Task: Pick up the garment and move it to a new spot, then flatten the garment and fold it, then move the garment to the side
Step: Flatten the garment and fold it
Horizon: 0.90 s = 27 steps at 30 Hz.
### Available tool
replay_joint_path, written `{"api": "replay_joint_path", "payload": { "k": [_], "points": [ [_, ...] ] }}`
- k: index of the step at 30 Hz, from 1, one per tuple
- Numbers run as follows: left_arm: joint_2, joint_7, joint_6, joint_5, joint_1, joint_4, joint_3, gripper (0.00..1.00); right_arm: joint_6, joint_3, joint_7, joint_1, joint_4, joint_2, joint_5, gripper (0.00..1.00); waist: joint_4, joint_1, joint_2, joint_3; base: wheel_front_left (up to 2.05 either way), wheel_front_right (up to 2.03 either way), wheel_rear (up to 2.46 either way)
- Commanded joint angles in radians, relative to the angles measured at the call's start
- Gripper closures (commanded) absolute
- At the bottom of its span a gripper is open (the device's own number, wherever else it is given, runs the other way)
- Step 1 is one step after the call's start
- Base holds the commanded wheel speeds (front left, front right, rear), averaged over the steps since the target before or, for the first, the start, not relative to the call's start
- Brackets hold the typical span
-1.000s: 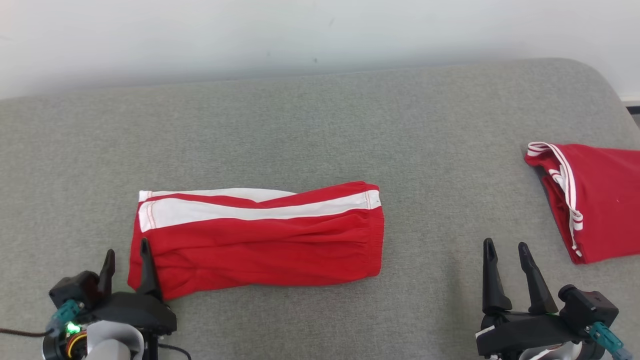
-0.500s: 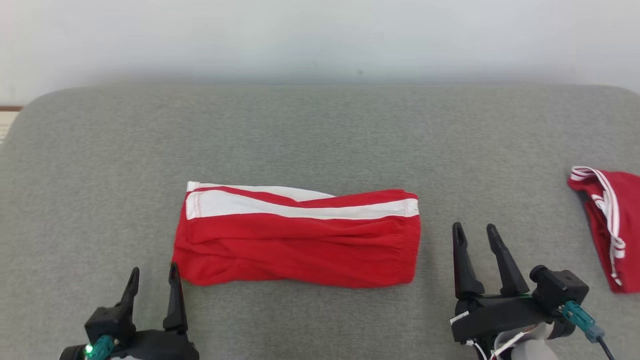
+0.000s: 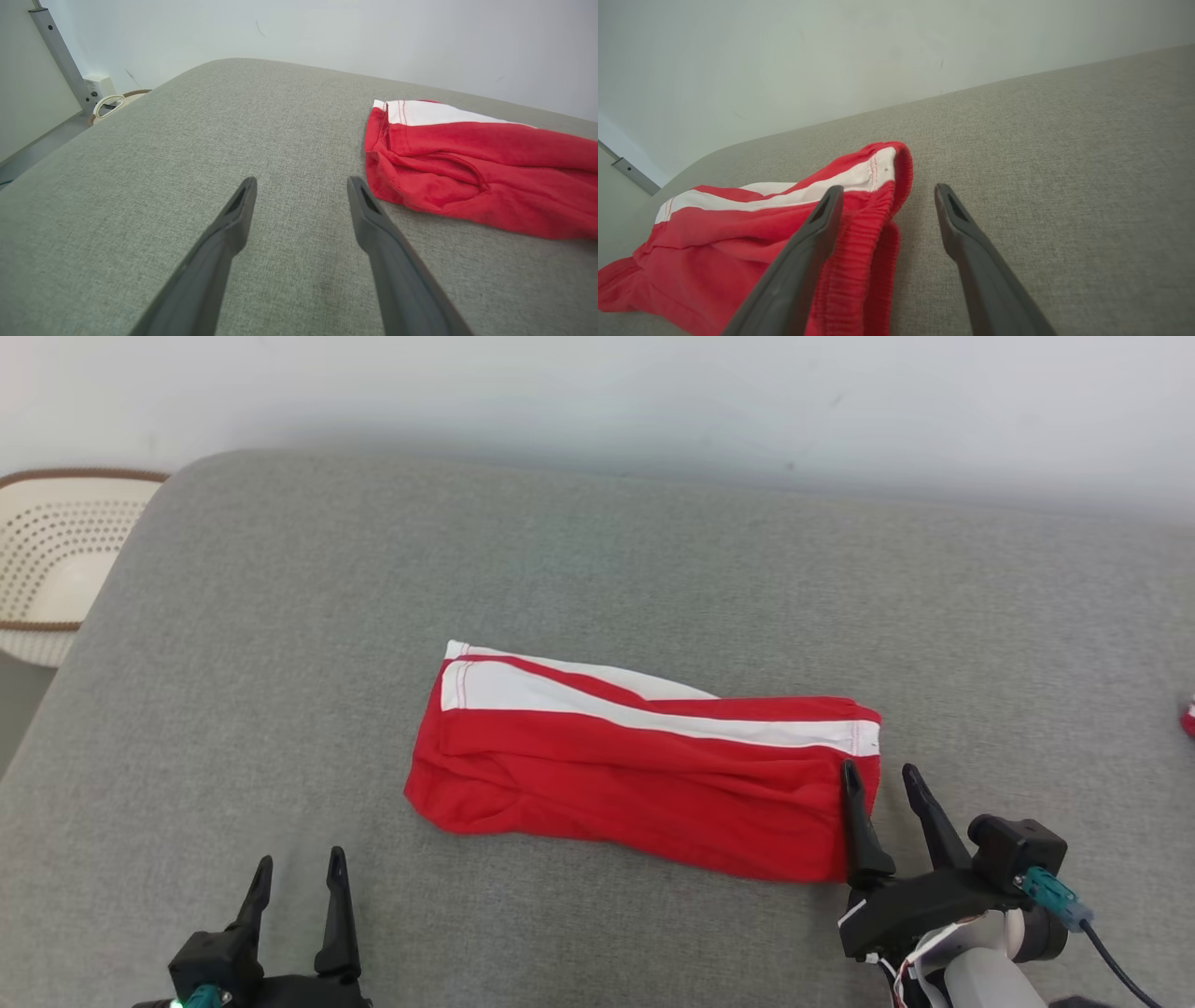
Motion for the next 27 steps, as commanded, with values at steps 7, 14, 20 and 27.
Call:
{"api": "replay_joint_path", "payload": {
  "k": [7,14,20,27],
  "points": [
    [0.001,-0.001,0.0,-0.016,0.0,-0.006,-0.003,0.0,0.0,-0.002,0.0,-0.066,0.167,0.003,-0.016,0.0,0.053,0.0,0.0,0.049,0.0,0.0,0.0],
    [0.001,-0.001,0.008,-0.022,-0.005,-0.01,-0.017,0.0,0.0,0.045,0.007,-0.1,0.272,0.012,0.019,0.0,0.07,0.0,0.0,0.067,0.0,0.0,0.0],
    [0.001,-0.001,0.011,-0.017,0.0,-0.014,-0.028,0.0,0.004,0.111,0.012,-0.1,0.325,0.024,0.091,0.71,0.079,0.0,0.0,0.072,0.0,0.0,0.0],
    [0.001,-0.001,0.005,-0.005,0.016,-0.023,-0.029,0.0,0.001,0.062,0.004,-0.083,0.271,-0.006,0.133,1.0,0.068,0.0,0.0,0.057,0.0,0.0,0.0]
  ]
}}
